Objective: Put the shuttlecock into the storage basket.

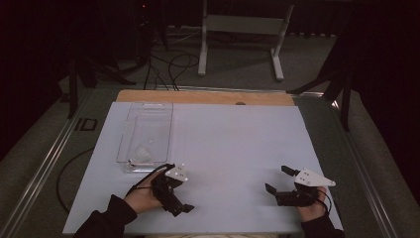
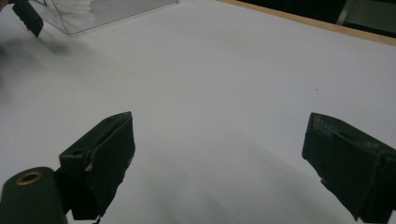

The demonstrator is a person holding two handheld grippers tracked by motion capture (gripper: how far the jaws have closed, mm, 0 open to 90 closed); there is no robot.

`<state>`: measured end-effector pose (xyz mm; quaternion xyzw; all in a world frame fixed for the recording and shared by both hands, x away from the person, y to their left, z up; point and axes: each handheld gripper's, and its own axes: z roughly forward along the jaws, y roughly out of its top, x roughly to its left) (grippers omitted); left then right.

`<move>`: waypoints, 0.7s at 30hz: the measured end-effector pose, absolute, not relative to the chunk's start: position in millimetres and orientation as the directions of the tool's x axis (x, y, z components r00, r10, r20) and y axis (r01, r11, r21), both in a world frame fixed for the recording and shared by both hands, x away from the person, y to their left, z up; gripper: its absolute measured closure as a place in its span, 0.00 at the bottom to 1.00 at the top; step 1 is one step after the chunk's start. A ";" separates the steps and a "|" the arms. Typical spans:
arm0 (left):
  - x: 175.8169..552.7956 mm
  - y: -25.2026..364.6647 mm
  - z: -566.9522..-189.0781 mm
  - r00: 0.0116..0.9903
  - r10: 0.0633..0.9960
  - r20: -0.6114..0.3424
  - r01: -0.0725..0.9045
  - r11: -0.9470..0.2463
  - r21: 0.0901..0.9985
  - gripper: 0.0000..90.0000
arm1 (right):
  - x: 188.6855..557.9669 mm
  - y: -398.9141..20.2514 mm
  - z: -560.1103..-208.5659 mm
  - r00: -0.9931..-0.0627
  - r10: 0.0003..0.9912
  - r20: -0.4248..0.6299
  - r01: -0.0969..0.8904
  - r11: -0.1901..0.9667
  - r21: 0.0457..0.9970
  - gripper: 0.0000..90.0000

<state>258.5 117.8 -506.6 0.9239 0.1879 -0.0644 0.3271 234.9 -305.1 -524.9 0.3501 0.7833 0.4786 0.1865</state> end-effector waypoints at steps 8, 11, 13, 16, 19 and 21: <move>255.2 138.8 -512.3 0.907 0.337 -0.254 0.421 -0.681 0.599 0.00 | 234.2 -303.9 -524.8 -0.685 0.728 0.037 0.370 0.303 0.879 0.11; 254.0 146.5 -513.5 0.905 0.341 -0.255 0.424 -0.674 0.605 0.00 | 234.1 -303.9 -524.5 -0.683 0.729 0.036 0.371 0.305 0.877 0.11; 252.7 153.0 -515.5 0.900 0.354 -0.252 0.432 -0.668 0.605 0.00 | 234.0 -303.8 -524.3 -0.683 0.730 0.036 0.372 0.304 0.877 0.11; 251.5 162.0 -518.4 0.893 0.369 -0.258 0.447 -0.658 0.606 0.00 | 233.5 -303.8 -524.0 -0.682 0.730 0.044 0.373 0.296 0.879 0.11; 250.5 169.0 -520.4 0.888 0.387 -0.249 0.453 -0.643 0.618 0.00 | 233.7 -304.2 -524.3 -0.684 0.728 0.045 0.375 0.298 0.878 0.11; 249.9 172.7 -520.9 0.886 0.389 -0.253 0.456 -0.627 0.632 0.00 | 233.8 -304.2 -524.4 -0.683 0.729 0.044 0.376 0.299 0.877 0.11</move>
